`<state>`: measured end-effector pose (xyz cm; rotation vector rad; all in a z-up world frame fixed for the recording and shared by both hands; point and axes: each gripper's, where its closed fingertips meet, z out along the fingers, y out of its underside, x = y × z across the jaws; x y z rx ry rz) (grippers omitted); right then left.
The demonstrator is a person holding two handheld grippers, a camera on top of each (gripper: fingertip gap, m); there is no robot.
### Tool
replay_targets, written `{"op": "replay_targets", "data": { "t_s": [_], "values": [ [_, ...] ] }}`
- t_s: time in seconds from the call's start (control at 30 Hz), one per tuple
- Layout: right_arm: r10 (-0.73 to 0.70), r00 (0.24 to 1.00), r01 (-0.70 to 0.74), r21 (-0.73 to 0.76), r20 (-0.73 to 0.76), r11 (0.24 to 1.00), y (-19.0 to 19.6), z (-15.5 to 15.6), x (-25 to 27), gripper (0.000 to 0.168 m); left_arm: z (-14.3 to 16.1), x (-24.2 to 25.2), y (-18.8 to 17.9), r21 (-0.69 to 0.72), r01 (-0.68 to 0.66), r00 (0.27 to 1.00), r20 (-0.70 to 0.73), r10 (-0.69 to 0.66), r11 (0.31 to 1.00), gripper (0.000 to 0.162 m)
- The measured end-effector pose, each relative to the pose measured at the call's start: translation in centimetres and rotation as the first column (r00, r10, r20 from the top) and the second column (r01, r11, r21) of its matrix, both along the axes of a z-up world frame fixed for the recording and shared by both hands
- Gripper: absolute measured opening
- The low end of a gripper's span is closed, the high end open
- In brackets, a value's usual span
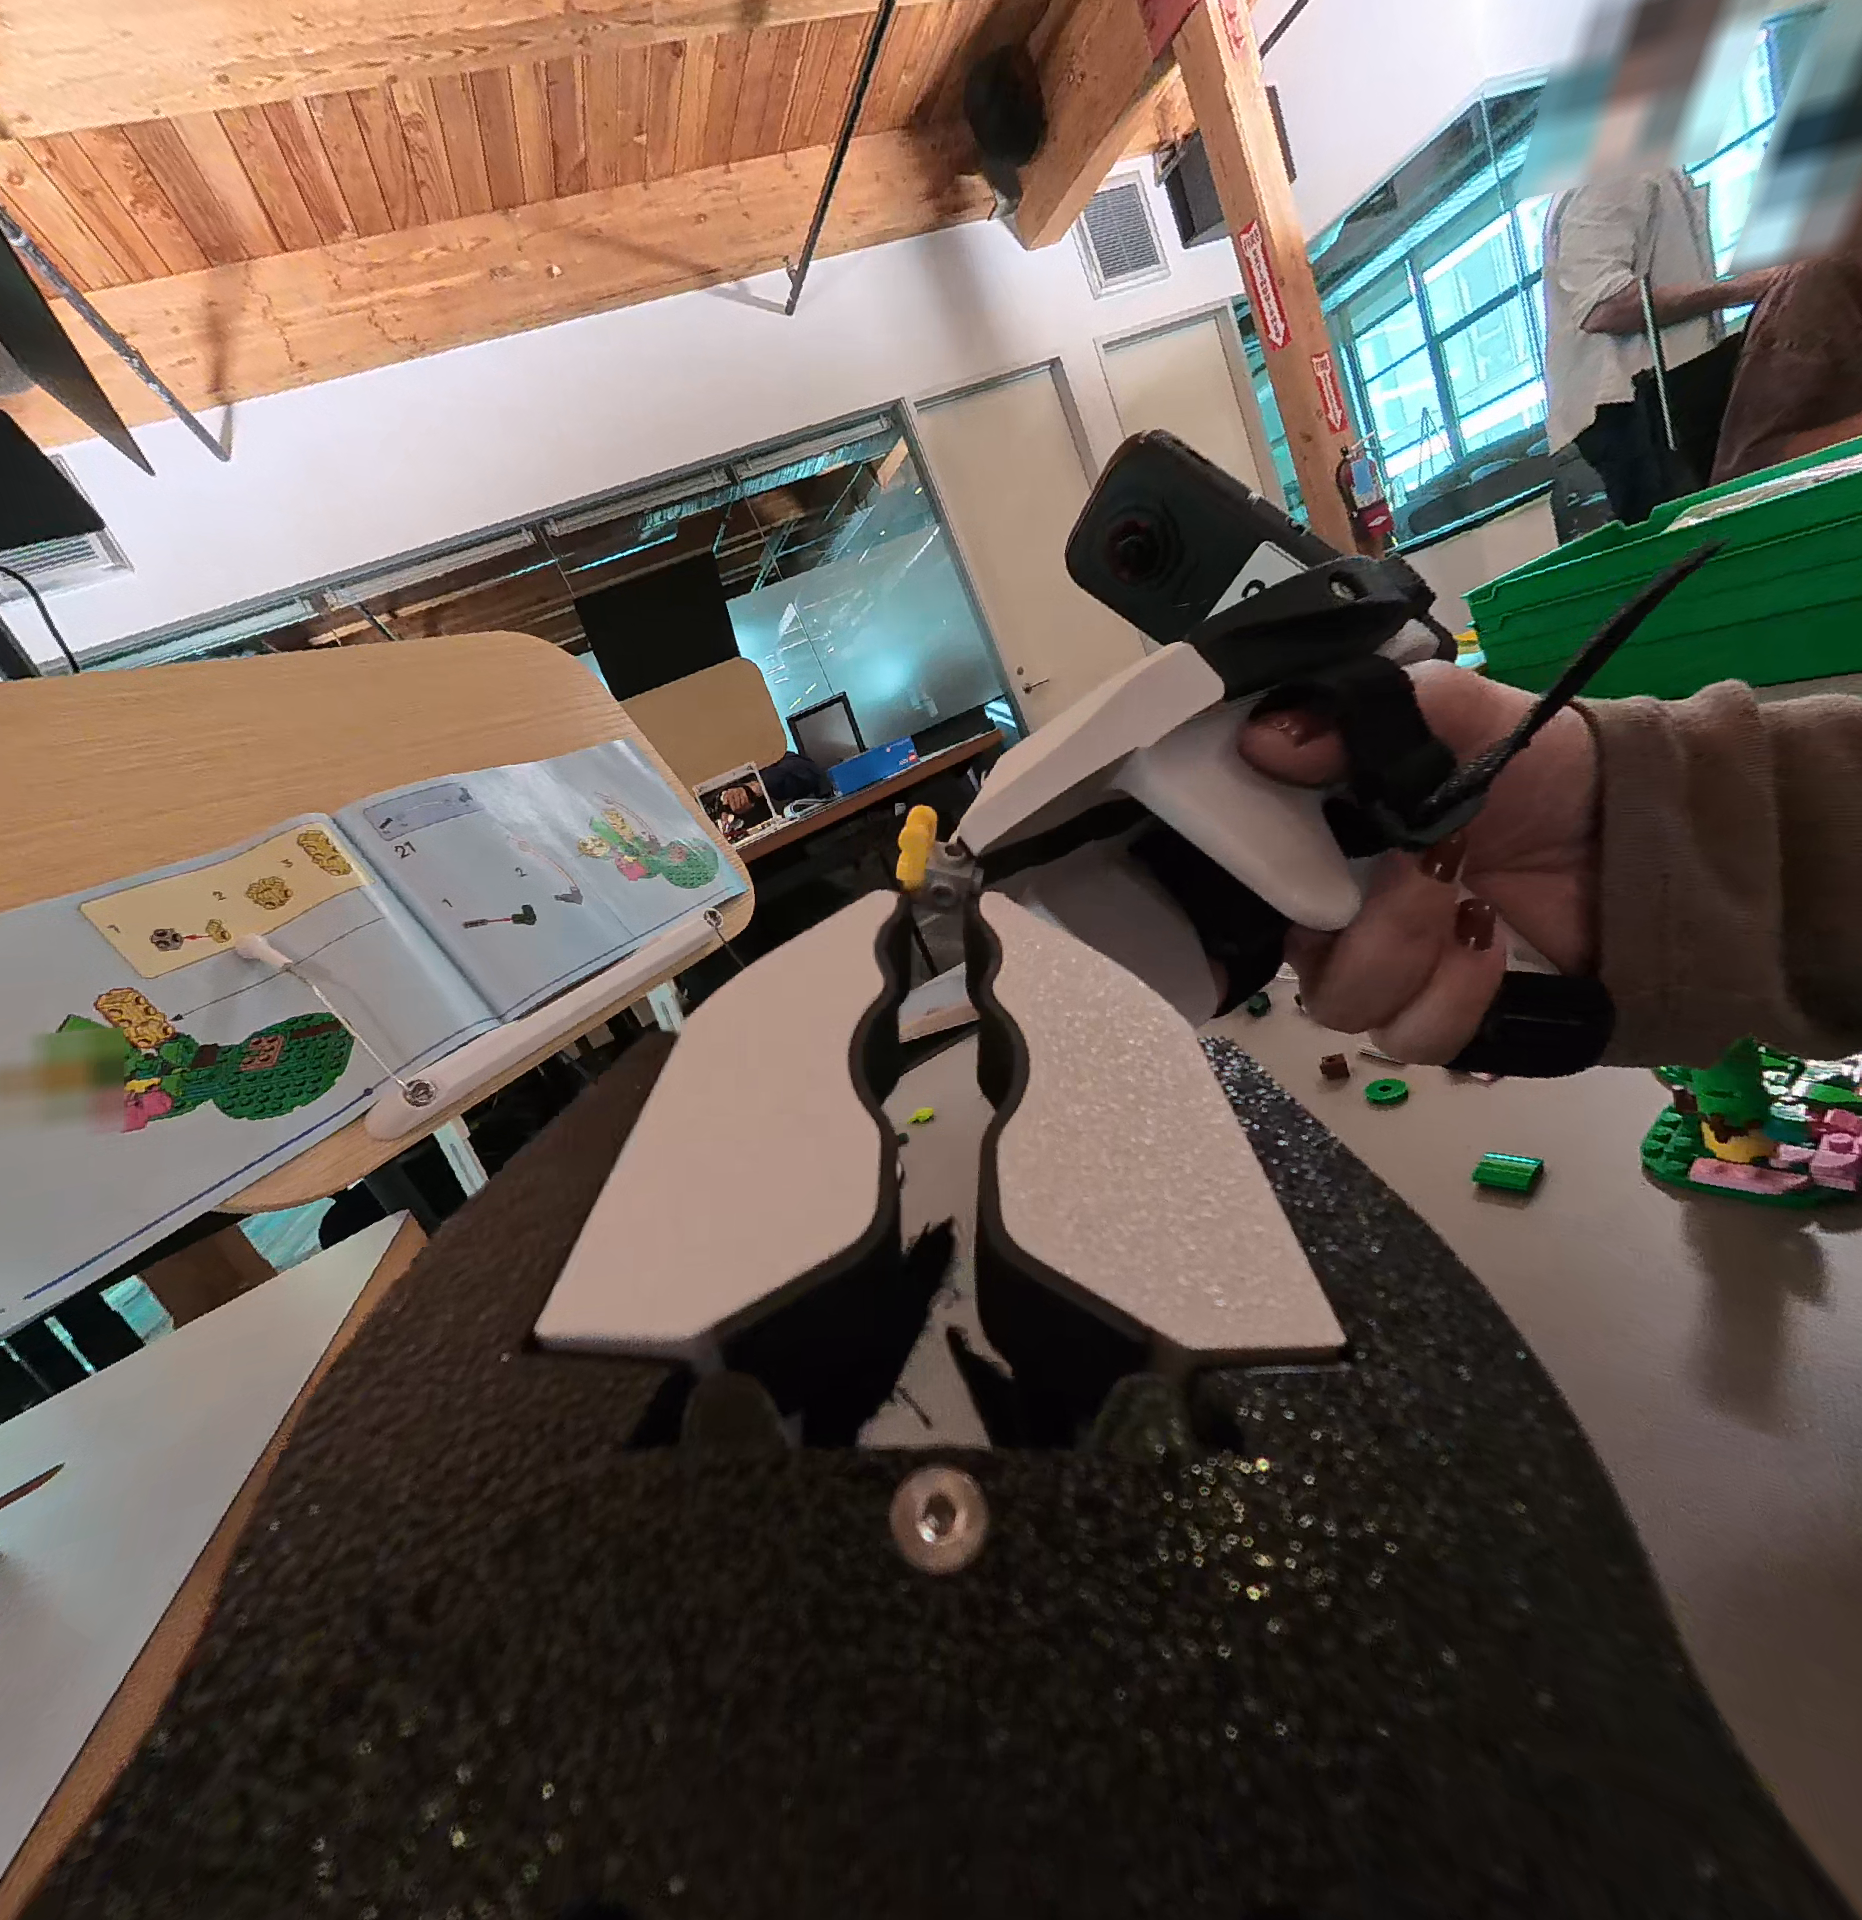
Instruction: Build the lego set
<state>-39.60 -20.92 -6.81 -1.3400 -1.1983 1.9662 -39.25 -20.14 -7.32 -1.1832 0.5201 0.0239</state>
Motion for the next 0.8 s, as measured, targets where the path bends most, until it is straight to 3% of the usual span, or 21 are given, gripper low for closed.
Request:
{"op": "replay_targets", "data": {
  "t_s": [0.13,0.8],
  "values": [
    [-0.002,1.0,0.002,-0.029,-0.002,1.0,0.38,0.11,0.17,0.008,-0.13,0.08,-0.05,-0.006,0.017,1.0,-0.002,-0.017,1.0,0.019],
    [0.092,0.995,-0.089,-0.089,0.036,0.992,-0.41,-0.56,0.18,0.008,0.15,0.43,-0.59,0.048,0.041,0.998,-0.043,-0.039,0.998,0.015]
  ]
}}
